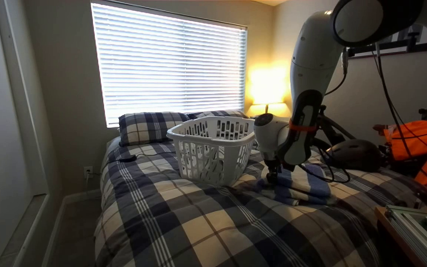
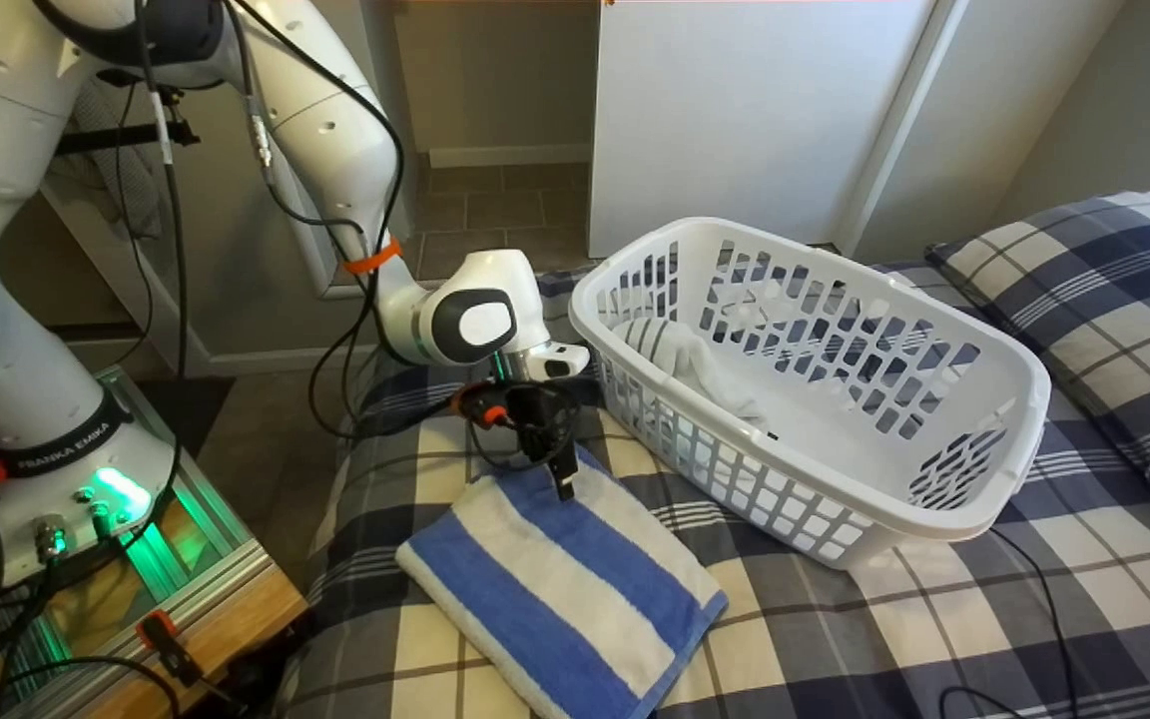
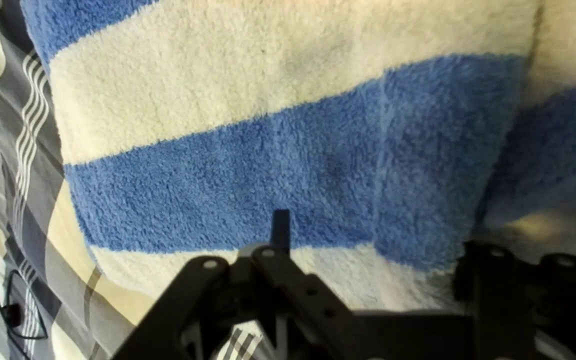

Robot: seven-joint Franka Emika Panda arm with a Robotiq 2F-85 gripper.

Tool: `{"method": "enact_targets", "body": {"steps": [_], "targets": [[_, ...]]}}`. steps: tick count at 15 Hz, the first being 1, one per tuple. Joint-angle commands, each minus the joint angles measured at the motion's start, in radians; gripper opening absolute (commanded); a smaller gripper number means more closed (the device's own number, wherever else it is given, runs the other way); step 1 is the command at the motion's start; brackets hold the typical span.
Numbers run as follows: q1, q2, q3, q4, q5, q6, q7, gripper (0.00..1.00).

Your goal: Put the towel in the white basket

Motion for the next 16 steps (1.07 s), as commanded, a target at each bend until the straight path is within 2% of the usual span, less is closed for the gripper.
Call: {"method": "enact_targets", "body": {"steps": [1, 6, 10, 12, 14, 16], "targets": [[0.06, 0.068, -0.046, 0.028, 0.115, -0.024, 0.071, 0.37], [0.122, 0.008, -0.068, -0.05, 0.194, -0.045, 0.056, 0.02], [0.196, -0.043, -0.137, -0.127, 0.18, -0.061, 0.045, 0.01], [0.225, -0.106, -0.174, -0.187, 0.177, -0.019, 0.036, 0.03], [0.262, -0.189, -0.226, -0.257, 0.171, 0.082, 0.041, 0.03], [0.33, -0.252, -0.315, -0.323, 0.172, 0.18, 0.038, 0.03]]}}
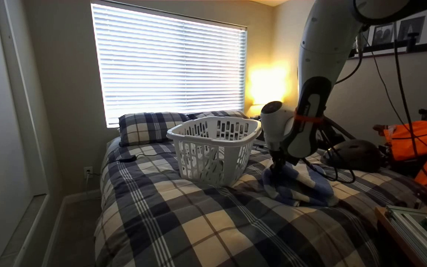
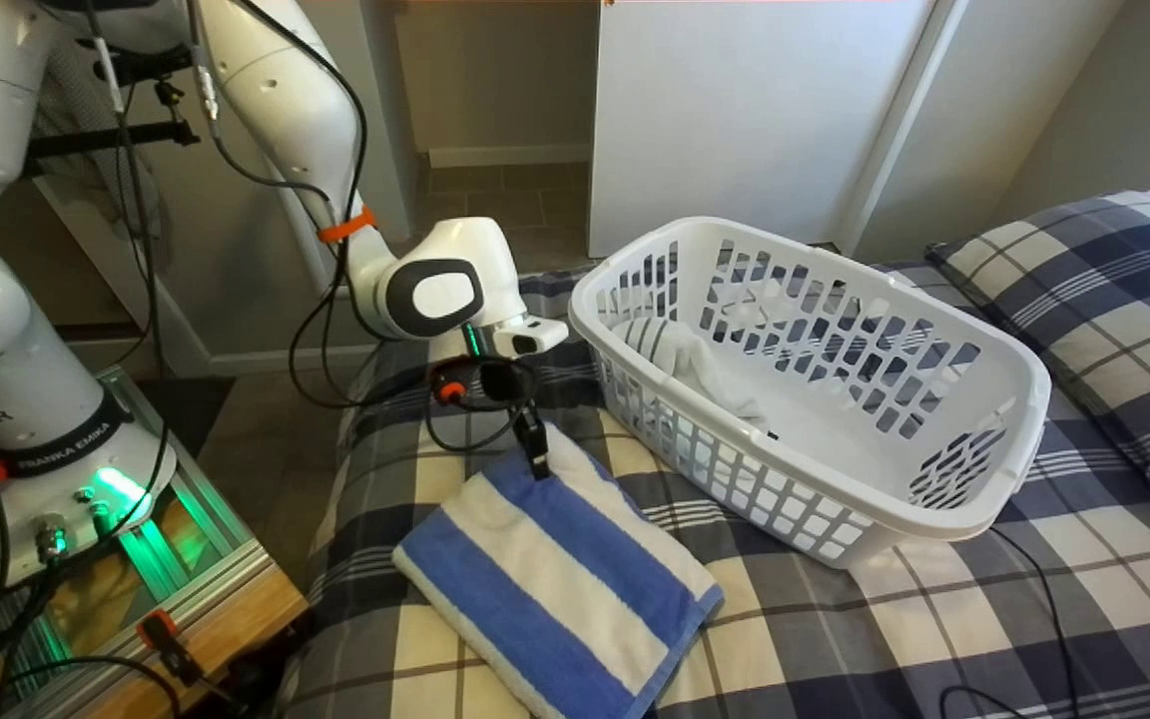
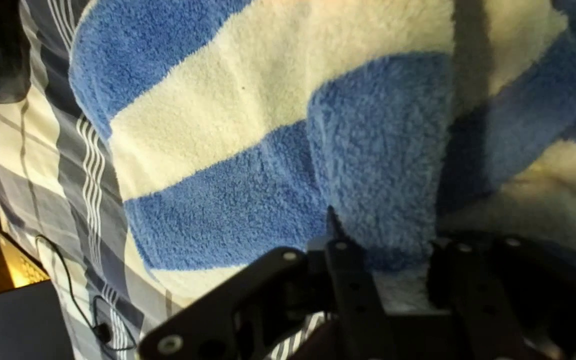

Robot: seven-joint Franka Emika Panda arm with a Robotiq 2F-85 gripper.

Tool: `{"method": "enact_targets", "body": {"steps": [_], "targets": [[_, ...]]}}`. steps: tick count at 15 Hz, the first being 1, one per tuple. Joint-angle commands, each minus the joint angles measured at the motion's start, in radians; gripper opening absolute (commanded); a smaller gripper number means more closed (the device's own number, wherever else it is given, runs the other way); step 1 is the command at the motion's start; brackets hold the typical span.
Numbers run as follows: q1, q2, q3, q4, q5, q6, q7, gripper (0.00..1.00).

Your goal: Put the towel in the white basket

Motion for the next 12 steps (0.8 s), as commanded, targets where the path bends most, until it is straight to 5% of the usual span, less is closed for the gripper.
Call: {"method": "enact_targets", "body": {"steps": [1, 8, 9, 12], "targets": [[0.139, -0.184, -0.167, -0.186, 0.006, 0.173, -0.025, 0.03], [0.425, -0.329, -0.517, -0.384, 0.206, 0.514, -0.228, 0.03], [0.462, -0.343, -0.575, -0.395, 0.123, 0.552, -0.157, 0.03], [0.534, -0.41, -0.654, -0.422, 0.124, 0.645, -0.162, 0.03]]}}
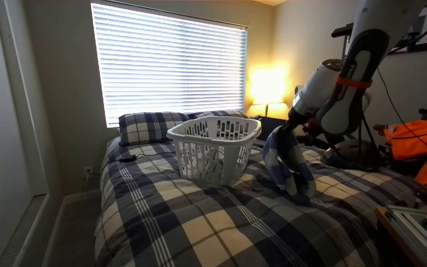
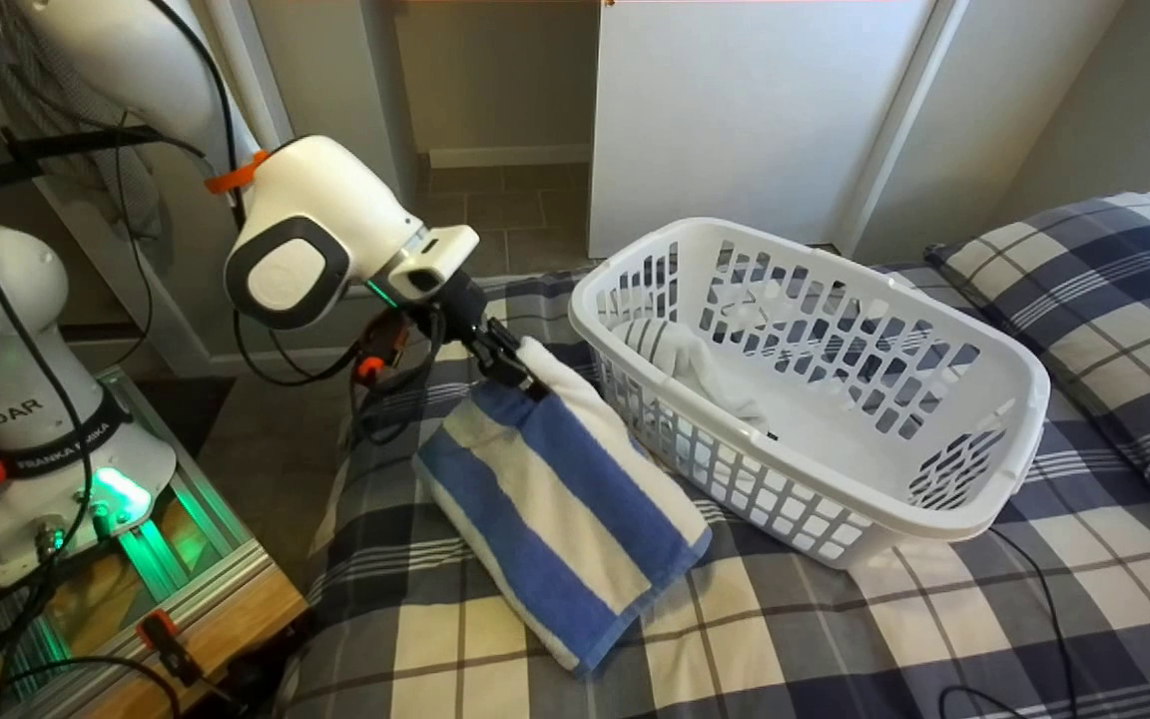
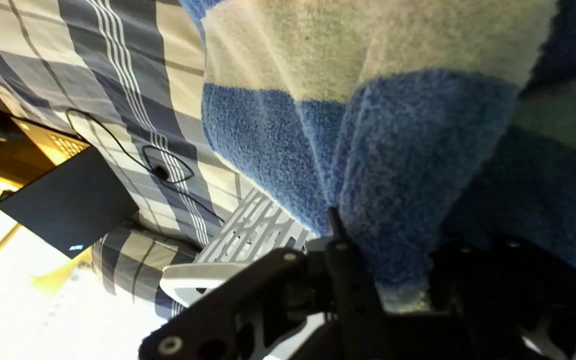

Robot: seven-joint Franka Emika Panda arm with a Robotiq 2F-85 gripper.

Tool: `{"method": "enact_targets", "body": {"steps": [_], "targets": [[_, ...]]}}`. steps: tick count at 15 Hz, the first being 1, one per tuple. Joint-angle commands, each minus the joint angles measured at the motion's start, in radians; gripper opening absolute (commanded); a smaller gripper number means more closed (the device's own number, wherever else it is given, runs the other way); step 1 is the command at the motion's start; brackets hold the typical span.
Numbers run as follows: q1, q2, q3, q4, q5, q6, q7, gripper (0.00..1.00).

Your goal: Put the towel in the white basket

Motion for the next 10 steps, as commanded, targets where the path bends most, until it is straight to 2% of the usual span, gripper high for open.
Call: {"method": "enact_targets", "body": {"steps": [1, 3, 7, 8, 10], "targets": [[0.027, -0.018, -0.029, -0.012, -0.001, 0.028, 0.0, 0.11], [0.058, -0.054, -0.058, -0.026, -0.001, 0.049, 0.0, 0.11], [0.065, -0.077, -0.064, -0.033, -0.001, 0.051, 0.0, 0.11], [0.065, -0.077, -0.064, -0.033, -0.001, 0.051, 0.0, 0.03], [0.092, -0.066, -0.112, -0.036, 0.017, 0.172, -0.006, 0.03]]}}
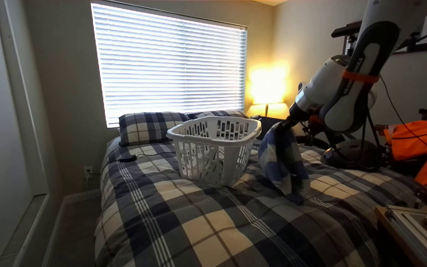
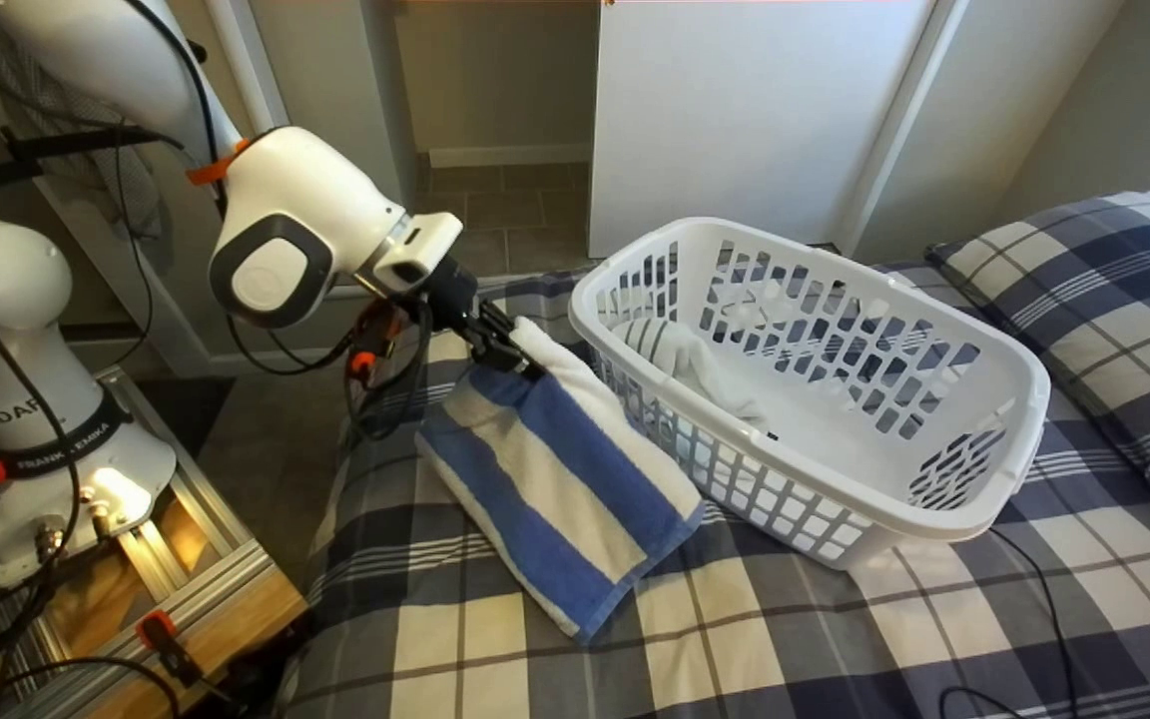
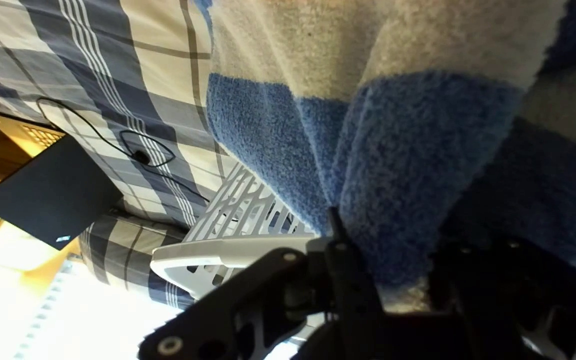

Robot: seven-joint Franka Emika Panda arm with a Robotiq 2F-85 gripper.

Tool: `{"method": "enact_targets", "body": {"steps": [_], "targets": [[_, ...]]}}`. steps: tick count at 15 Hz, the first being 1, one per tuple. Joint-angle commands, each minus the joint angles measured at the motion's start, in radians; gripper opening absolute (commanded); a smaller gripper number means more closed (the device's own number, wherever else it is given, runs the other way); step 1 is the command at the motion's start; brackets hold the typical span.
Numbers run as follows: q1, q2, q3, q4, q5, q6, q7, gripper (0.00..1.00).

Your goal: Put the towel in the white basket

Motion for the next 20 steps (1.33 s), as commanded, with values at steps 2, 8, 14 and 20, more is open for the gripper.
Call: {"method": "enact_targets", "body": {"steps": [2, 8, 14, 20], "targets": [[0.081, -0.02, -0.131, -0.001, 0.014, 0.19, -0.022, 0.03], [0.269, 0.006, -0.372, 0.004, -0.013, 0.413, 0.009, 0.03], [0.46, 0.069, -0.565, 0.017, -0.089, 0.606, 0.042, 0.03], [0.527, 0.081, -0.632, 0.005, -0.134, 0.652, 0.024, 0.11]]}}
